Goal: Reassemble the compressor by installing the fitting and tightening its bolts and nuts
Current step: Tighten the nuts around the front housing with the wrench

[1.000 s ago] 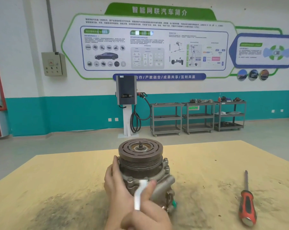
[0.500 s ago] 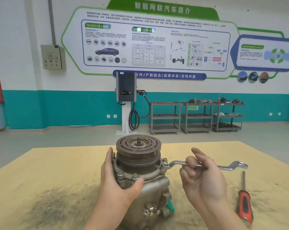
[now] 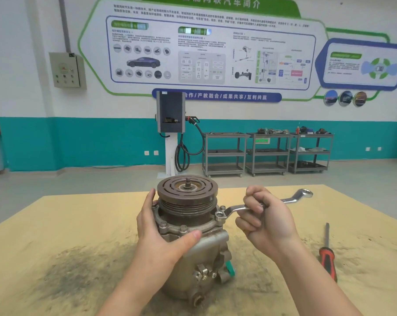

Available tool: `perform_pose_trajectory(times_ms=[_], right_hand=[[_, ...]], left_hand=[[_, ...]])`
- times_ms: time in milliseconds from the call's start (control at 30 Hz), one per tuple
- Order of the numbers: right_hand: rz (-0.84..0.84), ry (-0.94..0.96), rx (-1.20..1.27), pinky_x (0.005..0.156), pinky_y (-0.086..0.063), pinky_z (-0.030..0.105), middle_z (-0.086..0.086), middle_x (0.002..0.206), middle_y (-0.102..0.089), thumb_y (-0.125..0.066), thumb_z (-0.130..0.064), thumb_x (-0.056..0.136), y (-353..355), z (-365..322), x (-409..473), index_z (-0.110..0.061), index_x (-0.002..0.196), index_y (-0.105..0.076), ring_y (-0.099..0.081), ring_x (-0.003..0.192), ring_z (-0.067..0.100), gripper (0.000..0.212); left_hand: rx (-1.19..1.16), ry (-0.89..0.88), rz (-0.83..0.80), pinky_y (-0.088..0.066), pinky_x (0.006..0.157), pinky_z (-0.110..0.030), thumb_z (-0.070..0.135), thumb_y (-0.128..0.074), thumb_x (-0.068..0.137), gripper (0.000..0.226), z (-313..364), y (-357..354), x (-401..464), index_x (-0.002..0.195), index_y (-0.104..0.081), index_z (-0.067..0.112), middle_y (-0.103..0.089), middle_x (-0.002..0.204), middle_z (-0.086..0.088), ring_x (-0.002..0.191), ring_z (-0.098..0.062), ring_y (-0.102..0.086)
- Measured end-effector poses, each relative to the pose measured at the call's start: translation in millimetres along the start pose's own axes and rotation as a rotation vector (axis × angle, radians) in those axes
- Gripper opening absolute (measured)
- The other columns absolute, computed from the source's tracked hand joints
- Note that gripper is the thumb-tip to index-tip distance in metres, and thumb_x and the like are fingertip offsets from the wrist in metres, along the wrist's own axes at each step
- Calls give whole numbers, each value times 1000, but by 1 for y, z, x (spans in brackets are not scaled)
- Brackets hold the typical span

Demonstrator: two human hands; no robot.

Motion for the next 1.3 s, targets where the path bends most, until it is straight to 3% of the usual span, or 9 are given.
perform_pose_trajectory(times_ms=[300,533,700,833,933,1000,1133,1200,1300], right_hand=[[-25,-194,-20,34,-16,16,-6,46,-31,-32,-3,90,-5,3,9,-12,80,-49,-20,31,7,21],[64,201,34,36,-20,16,-1,45,-31,-26,5,88,-5,-3,-6,-10,68,-52,-20,32,9,36],[79,558,-139,40,-28,20,4,46,-40,-30,8,83,-15,-3,-38,-15,60,-56,-29,37,16,42],[131,574,-233,40,-34,20,3,58,-53,-35,7,92,-11,-8,-41,-20,72,-61,-41,35,20,42],[224,495,-121,39,-34,21,-1,55,-52,-36,3,96,-2,-14,-32,-15,86,-55,-43,33,18,28],[245,474,20,38,-35,22,-2,55,-52,-36,1,97,4,-22,-27,-13,91,-52,-41,34,14,22],[121,337,75,35,-30,18,-2,55,-47,-38,-3,96,1,-24,-22,-13,95,-50,-32,31,9,16],[53,275,31,33,-29,17,-1,54,-46,-38,-3,96,-4,-14,-23,-12,96,-50,-29,29,9,15],[30,260,-23,34,-30,16,2,53,-50,-37,-3,98,-9,-5,-26,-13,94,-50,-30,29,10,16]], left_hand=[[-10,-21,26,-33,116,-42,59,-82,47,110,-1,-1,1,138,-21,60,-36,146,16,135,-7,-40],[-18,-27,109,-32,115,-45,57,-82,46,104,1,-2,-5,123,-15,77,-32,146,18,133,-13,-44],[0,-46,130,-28,117,-47,58,-81,48,104,1,-3,-5,118,-7,81,-30,148,17,135,-17,-42],[26,-39,160,-28,117,-43,50,-83,54,104,2,-6,-8,115,-6,83,-27,149,16,137,-15,-38],[67,-26,301,-27,117,-39,42,-90,56,113,1,-12,-15,130,-9,69,-25,144,18,138,-14,-34],[161,-76,429,-27,114,-38,55,-85,50,116,5,-17,-24,141,-12,53,-22,131,22,137,-12,-29],[255,-183,572,-32,105,-49,87,-47,64,99,12,-1,-30,141,-27,29,-29,114,14,116,-15,-36],[214,-154,496,-33,108,-46,89,-40,66,94,5,18,-16,137,-33,28,-36,119,8,119,-13,-38],[85,-49,111,-34,102,-15,98,-51,45,104,-6,31,10,130,-35,40,-44,134,20,125,7,-42]])
Point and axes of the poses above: each hand's wrist, its own x-axis towards the middle knuckle, its own y-axis out of the back of the hand, z = x × y, the point moved 6 cm from there along x, towards the middle knuckle
